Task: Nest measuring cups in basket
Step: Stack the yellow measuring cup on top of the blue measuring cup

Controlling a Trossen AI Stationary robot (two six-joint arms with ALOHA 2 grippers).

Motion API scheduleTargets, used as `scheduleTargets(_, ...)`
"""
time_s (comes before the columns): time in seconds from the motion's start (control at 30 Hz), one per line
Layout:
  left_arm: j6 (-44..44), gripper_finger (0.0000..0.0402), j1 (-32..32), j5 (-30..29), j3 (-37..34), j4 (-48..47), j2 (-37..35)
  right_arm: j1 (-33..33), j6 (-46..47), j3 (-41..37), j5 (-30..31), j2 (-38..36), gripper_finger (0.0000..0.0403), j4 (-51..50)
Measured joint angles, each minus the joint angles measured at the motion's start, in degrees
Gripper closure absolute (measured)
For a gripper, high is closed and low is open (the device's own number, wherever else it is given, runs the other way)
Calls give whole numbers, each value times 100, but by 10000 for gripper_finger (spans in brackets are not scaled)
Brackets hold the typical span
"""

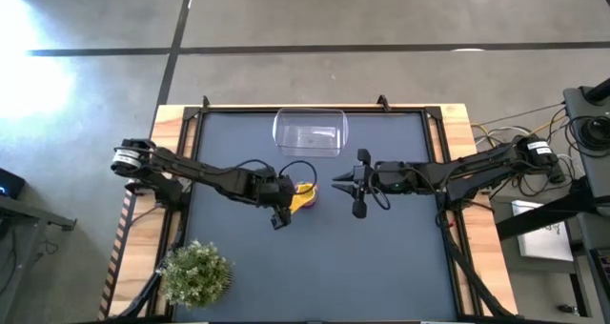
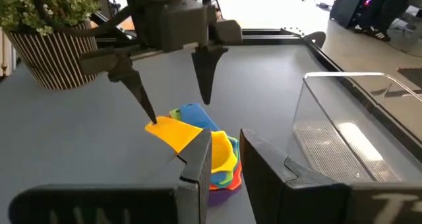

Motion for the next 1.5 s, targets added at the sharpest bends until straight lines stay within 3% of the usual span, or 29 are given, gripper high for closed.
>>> scheduleTargets(0.47, 41, 64, 1, -8, 0, 206, 75, 0, 63, 0, 0, 4, 332, -2)
scheduleTargets(0.67, 93, 63, 17, 455, 0, 333, 75, 0, 63, 0, 0, 4, 332, -4)
scheduleTargets(0.83, 86, 63, 14, 475, 0, 466, 75, 0, 63, 0, 0, 4, 332, -4)
scheduleTargets(1.03, -26, 63, 14, -127, 0, 486, 75, 0, 63, 0, 0, 4, 332, -4)
scheduleTargets(1.37, -36, 64, -178, -256, 2, 488, 75, 0, 63, 0, 2, 4, 332, -9)
scheduleTargets(1.5, -36, 68, -427, -654, 195, 302, 131, 0, 63, 0, 2, 4, 332, -9)
